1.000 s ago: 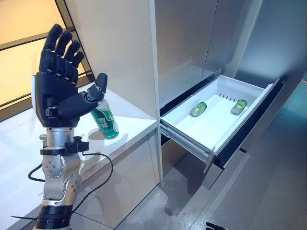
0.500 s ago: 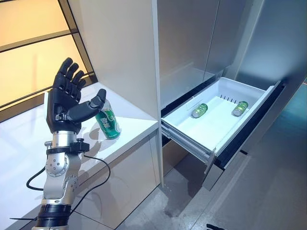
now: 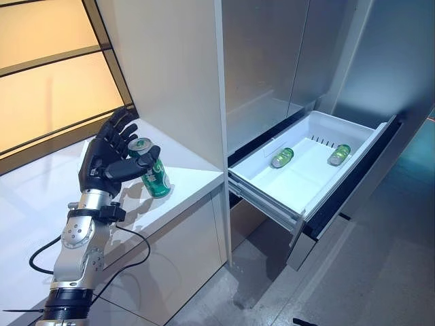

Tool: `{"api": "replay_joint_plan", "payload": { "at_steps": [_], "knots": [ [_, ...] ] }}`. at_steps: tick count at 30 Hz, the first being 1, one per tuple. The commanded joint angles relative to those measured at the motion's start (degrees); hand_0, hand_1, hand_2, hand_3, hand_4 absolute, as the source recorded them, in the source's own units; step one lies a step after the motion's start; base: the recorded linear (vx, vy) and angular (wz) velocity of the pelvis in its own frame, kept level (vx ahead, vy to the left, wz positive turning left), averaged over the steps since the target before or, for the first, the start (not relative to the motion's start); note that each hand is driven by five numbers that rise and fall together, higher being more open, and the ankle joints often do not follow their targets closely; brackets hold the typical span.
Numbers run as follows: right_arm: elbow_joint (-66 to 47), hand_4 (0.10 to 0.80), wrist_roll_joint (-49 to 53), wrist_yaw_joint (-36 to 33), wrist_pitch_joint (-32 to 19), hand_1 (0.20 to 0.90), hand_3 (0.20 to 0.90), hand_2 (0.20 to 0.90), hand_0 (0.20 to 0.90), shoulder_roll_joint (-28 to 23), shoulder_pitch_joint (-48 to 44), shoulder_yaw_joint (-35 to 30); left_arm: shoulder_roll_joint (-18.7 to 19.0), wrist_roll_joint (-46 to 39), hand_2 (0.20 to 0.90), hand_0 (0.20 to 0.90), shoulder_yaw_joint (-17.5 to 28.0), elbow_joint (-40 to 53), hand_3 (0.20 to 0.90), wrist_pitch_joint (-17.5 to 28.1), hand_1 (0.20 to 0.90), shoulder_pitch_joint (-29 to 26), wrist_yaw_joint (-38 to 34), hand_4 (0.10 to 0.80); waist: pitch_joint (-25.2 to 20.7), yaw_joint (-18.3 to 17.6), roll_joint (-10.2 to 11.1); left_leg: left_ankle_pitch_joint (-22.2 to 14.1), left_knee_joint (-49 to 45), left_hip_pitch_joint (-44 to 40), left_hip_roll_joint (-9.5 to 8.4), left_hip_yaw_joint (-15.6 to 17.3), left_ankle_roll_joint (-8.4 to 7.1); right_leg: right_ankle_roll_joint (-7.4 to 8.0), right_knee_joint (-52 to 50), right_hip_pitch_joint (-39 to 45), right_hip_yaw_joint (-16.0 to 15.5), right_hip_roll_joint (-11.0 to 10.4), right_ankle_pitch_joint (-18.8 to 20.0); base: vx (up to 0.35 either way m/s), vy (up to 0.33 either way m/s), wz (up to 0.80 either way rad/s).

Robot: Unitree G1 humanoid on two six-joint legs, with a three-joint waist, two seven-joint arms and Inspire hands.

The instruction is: Put drinks into fridge and close the fridge

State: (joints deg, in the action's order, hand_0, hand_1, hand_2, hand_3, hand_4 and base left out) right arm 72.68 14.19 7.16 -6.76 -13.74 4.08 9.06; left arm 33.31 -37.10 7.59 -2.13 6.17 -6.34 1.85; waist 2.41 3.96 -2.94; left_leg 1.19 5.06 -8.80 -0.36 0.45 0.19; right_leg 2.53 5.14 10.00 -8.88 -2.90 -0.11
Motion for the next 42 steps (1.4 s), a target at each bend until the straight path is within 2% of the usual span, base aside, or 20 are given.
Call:
{"api": "replay_joint_plan", "payload": {
  "at_steps": [1, 21, 40, 41, 42],
  "knots": [
    [-0.13, 0.800, 1.59, 0.67, -0.42, 0.900, 0.900, 0.900, 0.900, -0.08, -2.37, 0.64, 6.01, 1.11, 0.900, 0.900, 3.67, 0.33, 0.900, 2.78, 0.900, -7.21, 0.75, 0.800, -0.07, -0.98, -0.17, -5.68, -1.11, -0.82, -2.81, 0.57, 0.83, 1.18, -5.64, -2.04, 0.50, 2.13, -6.30, 0.000, 0.000, 0.00],
    [-0.38, 0.800, 2.55, 0.22, 0.26, 0.900, 0.900, 0.900, 0.900, -0.08, -2.33, 0.29, 7.97, -0.37, 0.900, 0.900, 2.25, -2.86, 0.900, -0.72, 0.900, -11.22, 0.75, 0.800, -0.24, -2.64, -0.50, -5.95, -1.08, -1.21, -2.78, 1.97, 1.08, 1.49, -5.57, -2.31, 2.13, 2.35, -6.07, 0.005, 0.001, -0.02],
    [-0.20, 0.800, 3.42, -0.02, 0.09, 0.900, 0.900, 0.900, 0.900, -0.30, -2.18, -0.16, 8.01, -1.83, 0.900, 0.900, 0.57, -5.26, 0.900, -1.17, 0.900, -13.54, -0.32, 0.800, -0.15, -4.15, -0.69, -6.59, -1.88, -1.32, -3.00, 2.92, 1.54, 1.67, -5.70, -2.72, 4.04, 2.48, -5.74, 0.007, 0.003, -0.06],
    [-0.14, 0.800, 3.43, 0.01, 0.04, 0.900, 0.900, 0.900, 0.900, -0.32, -2.17, -0.23, 7.95, -1.76, 0.865, 0.865, 0.57, -5.28, 0.859, -1.23, 0.865, -13.59, -0.18, 0.759, -0.17, -4.19, -0.70, -6.57, -1.84, -1.35, -3.01, 2.93, 1.54, 1.68, -5.72, -2.77, 4.11, 2.50, -5.72, 0.000, 0.000, 0.00],
    [-0.15, 0.800, 3.47, -0.01, -0.01, 0.900, 0.900, 0.900, 0.900, -0.31, -2.17, -0.28, 7.98, -1.83, 0.589, 0.589, 0.63, -5.28, 0.538, -1.33, 0.589, -13.64, -0.04, 0.438, -0.15, -4.23, -0.69, -6.56, -1.86, -1.31, -3.03, 2.95, 1.56, 1.69, -5.71, -2.81, 4.19, 2.51, -5.70, 0.000, 0.000, 0.00]
  ]
}}
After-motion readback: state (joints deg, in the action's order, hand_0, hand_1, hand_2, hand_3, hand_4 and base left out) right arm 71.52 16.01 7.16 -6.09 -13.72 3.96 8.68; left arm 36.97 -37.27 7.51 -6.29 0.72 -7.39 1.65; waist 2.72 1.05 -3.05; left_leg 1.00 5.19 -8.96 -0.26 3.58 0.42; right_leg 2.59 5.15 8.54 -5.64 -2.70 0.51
